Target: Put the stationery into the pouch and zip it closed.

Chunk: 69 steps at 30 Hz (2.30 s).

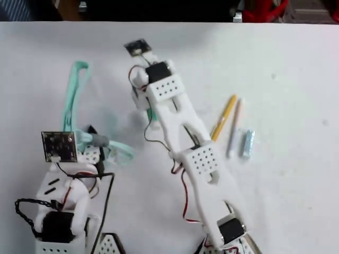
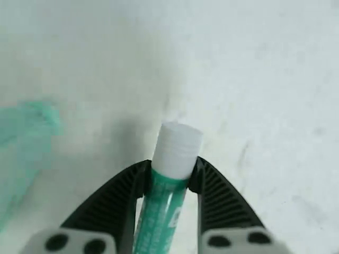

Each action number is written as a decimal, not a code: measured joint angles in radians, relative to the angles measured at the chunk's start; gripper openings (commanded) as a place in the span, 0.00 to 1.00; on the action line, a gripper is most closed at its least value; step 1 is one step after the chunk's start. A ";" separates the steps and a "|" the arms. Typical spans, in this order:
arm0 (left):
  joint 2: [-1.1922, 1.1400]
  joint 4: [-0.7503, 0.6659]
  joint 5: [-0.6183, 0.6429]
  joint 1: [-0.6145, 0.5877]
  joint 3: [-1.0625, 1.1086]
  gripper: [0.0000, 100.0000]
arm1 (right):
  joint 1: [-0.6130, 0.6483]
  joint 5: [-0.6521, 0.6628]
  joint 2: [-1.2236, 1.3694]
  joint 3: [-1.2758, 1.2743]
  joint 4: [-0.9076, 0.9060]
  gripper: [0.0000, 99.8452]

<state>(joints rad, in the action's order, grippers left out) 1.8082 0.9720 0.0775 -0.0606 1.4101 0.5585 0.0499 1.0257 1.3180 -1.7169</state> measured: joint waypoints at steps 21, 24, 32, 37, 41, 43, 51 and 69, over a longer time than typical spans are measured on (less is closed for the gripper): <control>0.003 0.040 -0.009 0.222 -0.109 0.02 | -0.043 0.172 -1.425 -0.746 0.049 0.02; 0.000 0.055 -0.071 0.353 -0.110 0.02 | -0.094 0.183 -1.587 -0.901 0.130 0.02; 0.000 0.063 -0.098 0.477 -0.117 0.02 | -0.055 0.186 -1.953 -1.292 0.483 0.02; 0.000 0.063 -0.098 0.479 -0.087 0.02 | 0.061 0.192 -1.985 -1.484 0.710 0.02; 0.000 0.063 -0.098 0.479 -0.087 0.02 | 0.075 0.192 -1.956 -1.556 0.887 0.02; 0.000 0.063 -0.098 0.479 -0.087 0.02 | 0.086 0.192 -1.933 -1.564 0.927 0.02; 0.000 0.063 -0.098 0.479 -0.087 0.02 | 0.107 0.192 -1.829 -1.571 0.985 0.02; 0.006 0.061 0.021 0.437 -0.086 0.20 | 0.049 0.192 -1.783 -1.873 1.243 0.02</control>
<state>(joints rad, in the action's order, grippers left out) 1.8144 1.0334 0.0990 0.3767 1.3241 0.6076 0.2417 -0.7572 -0.5554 -0.4741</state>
